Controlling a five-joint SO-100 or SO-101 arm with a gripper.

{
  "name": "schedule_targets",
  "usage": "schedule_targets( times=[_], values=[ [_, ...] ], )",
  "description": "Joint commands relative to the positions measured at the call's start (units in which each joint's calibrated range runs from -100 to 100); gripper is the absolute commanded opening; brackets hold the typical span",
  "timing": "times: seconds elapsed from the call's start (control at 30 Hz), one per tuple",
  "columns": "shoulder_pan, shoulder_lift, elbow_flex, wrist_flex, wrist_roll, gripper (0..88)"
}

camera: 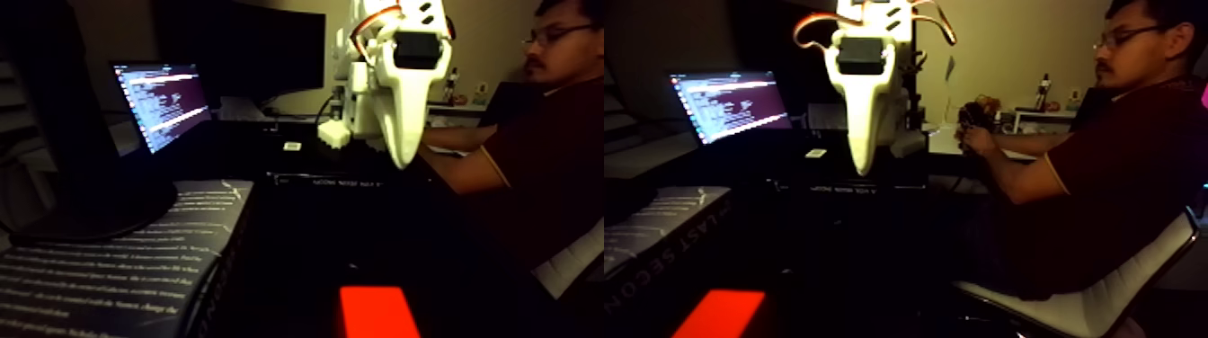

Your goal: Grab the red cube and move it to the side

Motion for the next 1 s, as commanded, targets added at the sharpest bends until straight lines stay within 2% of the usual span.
schedule_targets(
  times=[0.0, 0.6, 0.73, 0.87, 0.97],
  values=[
    [0.4, -0.2, -0.2, -0.7, 0.2, 0.7],
    [0.5, 2.2, -1.0, -1.4, 0.2, 1.5],
    [0.5, 9.7, -8.0, -1.6, 0.5, 1.5],
    [1.2, 20.4, -12.2, -7.3, 5.6, 1.5],
    [1.5, 28.9, -16.5, -12.1, 6.3, 1.6]
  ],
)
